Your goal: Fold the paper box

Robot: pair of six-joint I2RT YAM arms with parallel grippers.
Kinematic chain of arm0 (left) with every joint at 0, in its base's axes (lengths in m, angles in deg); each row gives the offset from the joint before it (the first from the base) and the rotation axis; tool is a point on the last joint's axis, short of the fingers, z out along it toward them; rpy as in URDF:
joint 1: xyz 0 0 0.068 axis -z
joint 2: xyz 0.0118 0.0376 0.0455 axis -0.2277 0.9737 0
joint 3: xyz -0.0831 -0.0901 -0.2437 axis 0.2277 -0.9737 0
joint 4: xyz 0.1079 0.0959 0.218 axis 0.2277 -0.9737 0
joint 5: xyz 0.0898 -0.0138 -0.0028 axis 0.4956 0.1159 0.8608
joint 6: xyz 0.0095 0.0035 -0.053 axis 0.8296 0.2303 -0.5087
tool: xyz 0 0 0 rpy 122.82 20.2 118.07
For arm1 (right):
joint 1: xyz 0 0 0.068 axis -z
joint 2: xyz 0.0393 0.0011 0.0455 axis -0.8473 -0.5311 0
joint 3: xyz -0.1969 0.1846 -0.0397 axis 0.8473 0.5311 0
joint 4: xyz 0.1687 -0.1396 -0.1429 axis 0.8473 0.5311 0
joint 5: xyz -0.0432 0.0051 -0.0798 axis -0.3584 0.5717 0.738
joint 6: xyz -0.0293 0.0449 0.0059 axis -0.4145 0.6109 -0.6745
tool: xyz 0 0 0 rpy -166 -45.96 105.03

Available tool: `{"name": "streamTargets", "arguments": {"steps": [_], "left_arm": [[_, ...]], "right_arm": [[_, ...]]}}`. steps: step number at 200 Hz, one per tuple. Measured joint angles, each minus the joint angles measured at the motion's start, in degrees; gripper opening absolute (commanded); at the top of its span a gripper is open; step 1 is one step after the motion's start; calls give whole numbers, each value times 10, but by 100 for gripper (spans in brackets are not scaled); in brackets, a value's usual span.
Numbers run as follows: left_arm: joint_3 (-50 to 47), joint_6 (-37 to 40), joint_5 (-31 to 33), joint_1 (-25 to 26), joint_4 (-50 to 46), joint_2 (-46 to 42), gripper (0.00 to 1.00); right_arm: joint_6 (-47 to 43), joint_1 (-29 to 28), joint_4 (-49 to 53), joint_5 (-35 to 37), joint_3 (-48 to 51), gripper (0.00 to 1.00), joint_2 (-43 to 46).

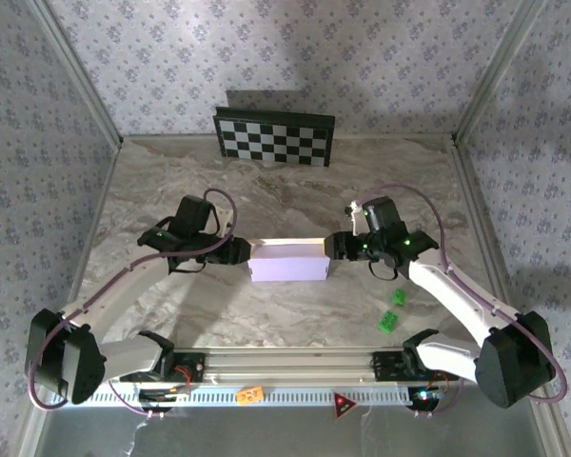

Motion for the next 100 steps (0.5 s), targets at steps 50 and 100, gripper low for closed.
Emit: {"name": "streamTargets", "arguments": {"steps": [50, 100], "left_arm": [[-3, 1, 0, 3, 3, 0, 27], [-15, 0, -6, 4, 22, -8, 19]], "right_arm": [[2, 3, -18, -9, 10, 49, 1], [2, 3, -33, -16, 20, 45, 7]]}}
